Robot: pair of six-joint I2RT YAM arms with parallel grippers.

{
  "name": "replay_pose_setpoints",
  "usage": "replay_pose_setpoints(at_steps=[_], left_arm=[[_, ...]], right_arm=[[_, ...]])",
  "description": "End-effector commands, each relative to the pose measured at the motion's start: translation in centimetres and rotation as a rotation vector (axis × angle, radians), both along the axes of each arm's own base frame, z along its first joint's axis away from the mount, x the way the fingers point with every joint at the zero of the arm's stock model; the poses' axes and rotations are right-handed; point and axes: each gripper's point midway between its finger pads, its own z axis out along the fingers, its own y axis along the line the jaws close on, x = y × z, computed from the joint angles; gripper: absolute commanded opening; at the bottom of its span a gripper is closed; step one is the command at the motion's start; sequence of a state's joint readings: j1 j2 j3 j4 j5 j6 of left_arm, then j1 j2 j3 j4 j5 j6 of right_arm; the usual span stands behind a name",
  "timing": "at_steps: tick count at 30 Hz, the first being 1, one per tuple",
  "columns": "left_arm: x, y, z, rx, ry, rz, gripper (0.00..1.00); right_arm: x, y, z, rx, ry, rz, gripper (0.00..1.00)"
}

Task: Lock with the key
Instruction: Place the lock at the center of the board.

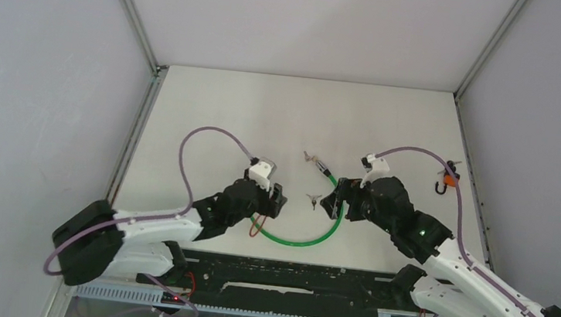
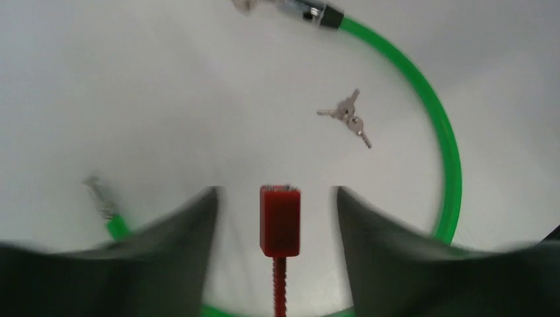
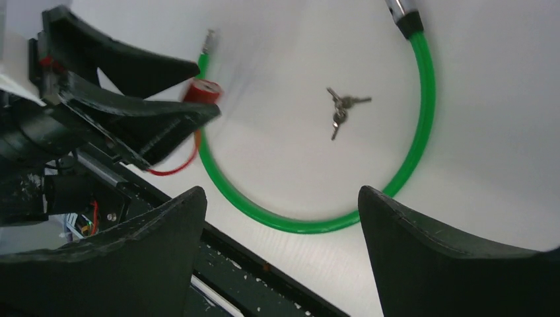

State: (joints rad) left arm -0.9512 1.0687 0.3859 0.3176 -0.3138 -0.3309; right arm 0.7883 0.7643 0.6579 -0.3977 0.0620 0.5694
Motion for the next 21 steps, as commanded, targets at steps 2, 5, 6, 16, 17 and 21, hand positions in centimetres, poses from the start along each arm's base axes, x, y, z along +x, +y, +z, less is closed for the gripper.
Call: replay_pose_setpoints(at_steps=[2, 5, 6, 16, 17, 21], left_arm=[[3.4, -4.0, 0.0, -0.109, 0.203, -0.012, 0.99], [5.5, -2.0, -0.8, -0.153, 0.275, 0.123, 1.0], [5.9, -1.2, -0.6, -0.173, 0.281, 0.157, 1.0], [4.2, 7.6, 0.7, -0.067, 0.222, 0.413, 1.0], [3.8, 8.1, 0.5, -0.066, 0.227, 0.425, 1.0], [2.2, 10.4, -0.3, -0.07, 0.246, 0.498, 1.0]], right_arm=[[-0.7, -2.0, -3.9, -0.05, 0.207, -0.158, 0.9], [-1.0, -3.0, -4.7, -0.088, 0.233, -0.186, 0.92], [-1.0, -3.4, -4.8, -0.098, 0.231, -0.202, 0.93], [0.5, -7.3, -5.3, -0.125, 0.247, -0.383, 0.97], [0.7, -7.8, -5.5, -0.132, 0.259, -0.411, 0.99], [1.9, -10.6, -6.1, -0.174, 0.268, -0.513, 0.99]])
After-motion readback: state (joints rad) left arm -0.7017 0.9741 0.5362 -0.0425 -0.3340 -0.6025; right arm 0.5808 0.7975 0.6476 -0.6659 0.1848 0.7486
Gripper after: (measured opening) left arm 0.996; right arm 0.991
